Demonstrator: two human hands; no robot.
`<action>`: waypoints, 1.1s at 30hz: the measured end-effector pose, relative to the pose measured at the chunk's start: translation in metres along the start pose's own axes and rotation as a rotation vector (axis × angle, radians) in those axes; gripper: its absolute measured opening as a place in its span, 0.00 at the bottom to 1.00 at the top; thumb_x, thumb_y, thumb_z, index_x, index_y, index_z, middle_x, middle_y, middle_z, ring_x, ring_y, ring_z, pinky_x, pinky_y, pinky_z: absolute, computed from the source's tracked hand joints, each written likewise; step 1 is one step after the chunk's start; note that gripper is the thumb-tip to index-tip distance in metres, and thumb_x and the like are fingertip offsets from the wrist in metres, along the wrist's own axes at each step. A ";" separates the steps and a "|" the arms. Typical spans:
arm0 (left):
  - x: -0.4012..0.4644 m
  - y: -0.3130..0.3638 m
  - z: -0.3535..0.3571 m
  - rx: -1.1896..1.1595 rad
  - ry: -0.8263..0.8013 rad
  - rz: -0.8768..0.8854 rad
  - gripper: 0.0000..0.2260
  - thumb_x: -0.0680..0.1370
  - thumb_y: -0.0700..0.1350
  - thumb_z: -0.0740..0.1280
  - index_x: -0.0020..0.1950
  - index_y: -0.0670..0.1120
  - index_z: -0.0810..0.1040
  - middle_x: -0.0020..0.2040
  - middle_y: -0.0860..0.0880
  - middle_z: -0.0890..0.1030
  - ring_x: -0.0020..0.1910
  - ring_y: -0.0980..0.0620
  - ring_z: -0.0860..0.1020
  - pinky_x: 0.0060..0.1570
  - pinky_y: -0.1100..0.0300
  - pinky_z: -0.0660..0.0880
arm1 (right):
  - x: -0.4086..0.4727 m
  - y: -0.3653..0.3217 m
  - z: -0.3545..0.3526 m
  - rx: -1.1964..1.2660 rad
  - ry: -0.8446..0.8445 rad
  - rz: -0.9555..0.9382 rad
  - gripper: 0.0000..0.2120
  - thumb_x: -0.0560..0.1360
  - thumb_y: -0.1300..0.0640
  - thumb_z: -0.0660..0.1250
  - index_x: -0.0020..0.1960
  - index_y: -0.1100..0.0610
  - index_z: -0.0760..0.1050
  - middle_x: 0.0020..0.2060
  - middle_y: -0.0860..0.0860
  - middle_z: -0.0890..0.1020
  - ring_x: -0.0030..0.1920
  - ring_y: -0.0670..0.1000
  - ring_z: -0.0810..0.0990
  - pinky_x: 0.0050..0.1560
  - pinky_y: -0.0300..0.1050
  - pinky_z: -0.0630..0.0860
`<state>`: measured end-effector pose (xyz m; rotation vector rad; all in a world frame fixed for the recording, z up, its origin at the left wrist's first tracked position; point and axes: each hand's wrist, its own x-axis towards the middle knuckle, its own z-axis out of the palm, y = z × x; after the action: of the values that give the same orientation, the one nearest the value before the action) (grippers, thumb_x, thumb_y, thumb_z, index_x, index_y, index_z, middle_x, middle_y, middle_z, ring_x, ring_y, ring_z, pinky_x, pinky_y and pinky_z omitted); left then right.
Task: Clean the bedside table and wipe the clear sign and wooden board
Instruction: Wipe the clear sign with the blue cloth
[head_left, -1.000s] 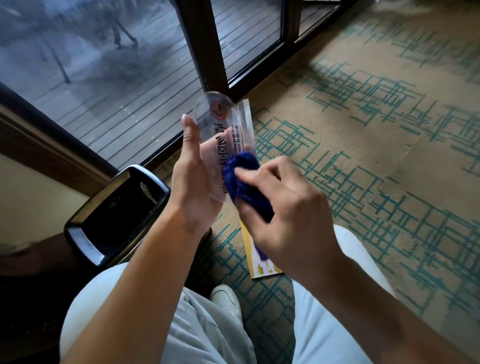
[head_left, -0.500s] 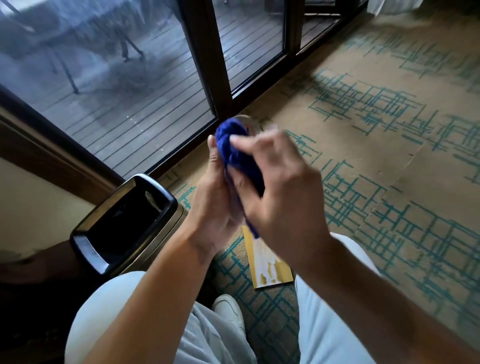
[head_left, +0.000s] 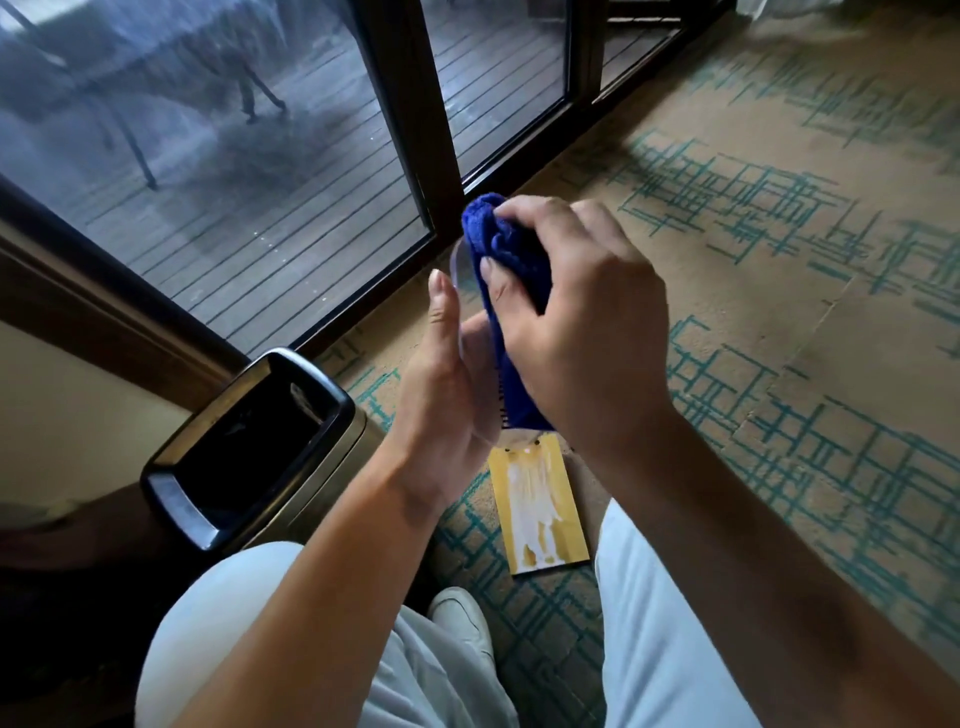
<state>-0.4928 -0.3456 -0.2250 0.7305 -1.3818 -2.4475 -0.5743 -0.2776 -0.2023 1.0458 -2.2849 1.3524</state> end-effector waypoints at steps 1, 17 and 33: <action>0.001 0.001 -0.001 -0.024 0.015 0.017 0.37 0.83 0.64 0.41 0.64 0.40 0.79 0.52 0.41 0.86 0.51 0.45 0.84 0.53 0.52 0.81 | -0.005 -0.002 0.000 -0.005 -0.014 -0.009 0.16 0.76 0.49 0.69 0.62 0.52 0.80 0.51 0.51 0.81 0.44 0.54 0.83 0.43 0.48 0.80; 0.008 0.016 -0.015 -0.072 0.032 0.105 0.43 0.80 0.69 0.43 0.71 0.32 0.69 0.49 0.40 0.78 0.44 0.46 0.77 0.47 0.55 0.77 | -0.082 0.016 -0.022 0.181 -0.185 0.045 0.16 0.75 0.47 0.70 0.61 0.52 0.79 0.51 0.48 0.81 0.45 0.48 0.81 0.45 0.46 0.79; 0.004 0.006 -0.008 0.010 0.052 0.323 0.35 0.82 0.66 0.42 0.55 0.40 0.77 0.42 0.42 0.75 0.39 0.47 0.72 0.40 0.54 0.69 | -0.063 -0.004 -0.012 -0.044 -0.145 0.028 0.14 0.75 0.48 0.68 0.57 0.53 0.80 0.45 0.51 0.83 0.36 0.57 0.82 0.34 0.51 0.79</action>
<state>-0.4926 -0.3565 -0.2244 0.5212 -1.3730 -2.1587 -0.5286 -0.2410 -0.2299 1.1363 -2.4299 1.2678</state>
